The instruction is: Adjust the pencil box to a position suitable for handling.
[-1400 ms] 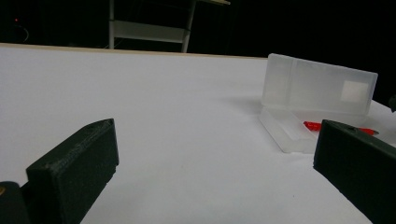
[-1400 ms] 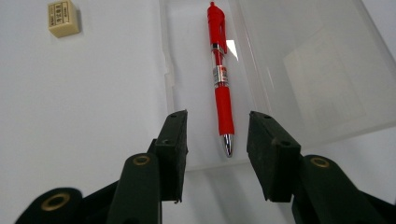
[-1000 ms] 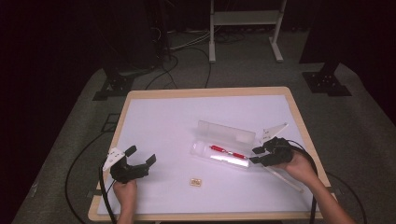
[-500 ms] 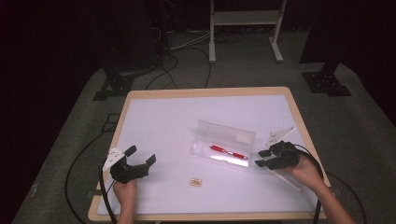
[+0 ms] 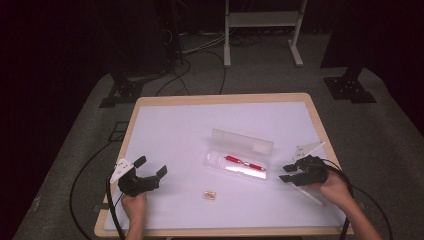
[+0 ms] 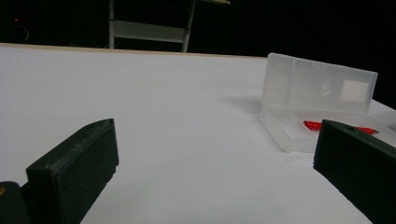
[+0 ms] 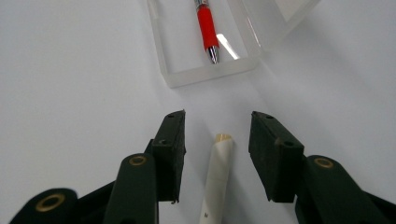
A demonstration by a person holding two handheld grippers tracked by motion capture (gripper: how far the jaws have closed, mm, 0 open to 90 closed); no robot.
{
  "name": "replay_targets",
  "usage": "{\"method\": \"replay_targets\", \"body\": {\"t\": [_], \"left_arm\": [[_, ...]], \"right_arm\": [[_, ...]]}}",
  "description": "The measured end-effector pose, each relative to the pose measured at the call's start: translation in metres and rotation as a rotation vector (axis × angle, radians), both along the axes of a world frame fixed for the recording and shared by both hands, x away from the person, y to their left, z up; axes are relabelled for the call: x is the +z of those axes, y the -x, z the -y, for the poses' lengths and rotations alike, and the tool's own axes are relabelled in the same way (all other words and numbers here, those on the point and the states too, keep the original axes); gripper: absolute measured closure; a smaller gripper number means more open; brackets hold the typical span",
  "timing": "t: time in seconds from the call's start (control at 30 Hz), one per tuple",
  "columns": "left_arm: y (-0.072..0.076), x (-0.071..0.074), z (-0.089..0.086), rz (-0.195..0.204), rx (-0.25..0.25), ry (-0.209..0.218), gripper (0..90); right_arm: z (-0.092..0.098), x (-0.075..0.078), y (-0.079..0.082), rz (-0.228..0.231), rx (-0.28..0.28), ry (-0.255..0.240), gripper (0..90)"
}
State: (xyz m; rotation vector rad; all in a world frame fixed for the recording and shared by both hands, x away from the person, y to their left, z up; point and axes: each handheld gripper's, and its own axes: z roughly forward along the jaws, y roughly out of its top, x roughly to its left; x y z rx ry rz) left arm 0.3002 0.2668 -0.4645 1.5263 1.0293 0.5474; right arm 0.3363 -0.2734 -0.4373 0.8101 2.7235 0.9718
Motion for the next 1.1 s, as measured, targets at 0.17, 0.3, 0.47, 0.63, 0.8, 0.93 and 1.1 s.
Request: {"method": "replay_targets", "body": {"t": [0.17, 0.3, 0.47, 0.63, 0.8, 0.93, 1.1], "left_arm": [[0.0, 0.0, 0.0, -0.001, 0.001, 0.0, 0.0], [0.0, 0.0, 0.0, -0.002, 0.001, 0.001, 0.0], [0.0, 0.0, 0.0, 0.0, 0.001, -0.002, 0.0], [0.0, 0.0, 0.0, 0.0, 0.001, -0.002, 0.0], [0.0, 0.0, 0.0, 0.0, 0.001, -0.001, 0.0], [0.0, 0.0, 0.0, 0.0, 0.002, -0.001, 0.0], [-0.001, 0.0, 0.0, 0.0, 0.001, -0.002, 0.0]], "right_arm": [[0.007, -0.003, 0.004, -0.004, -0.014, -0.005, 55.3], [0.011, -0.005, 0.008, -0.012, -0.021, -0.001, 55.5], [0.017, -0.006, 0.012, -0.017, -0.034, -0.006, 55.7], [0.023, -0.011, 0.016, -0.026, -0.046, -0.011, 56.9], [0.027, -0.014, 0.02, -0.039, -0.057, -0.013, 57.4], [0.03, -0.015, 0.022, -0.042, -0.058, -0.017, 59.6], [0.031, -0.017, 0.026, -0.044, -0.055, -0.009, 64.3]]}}
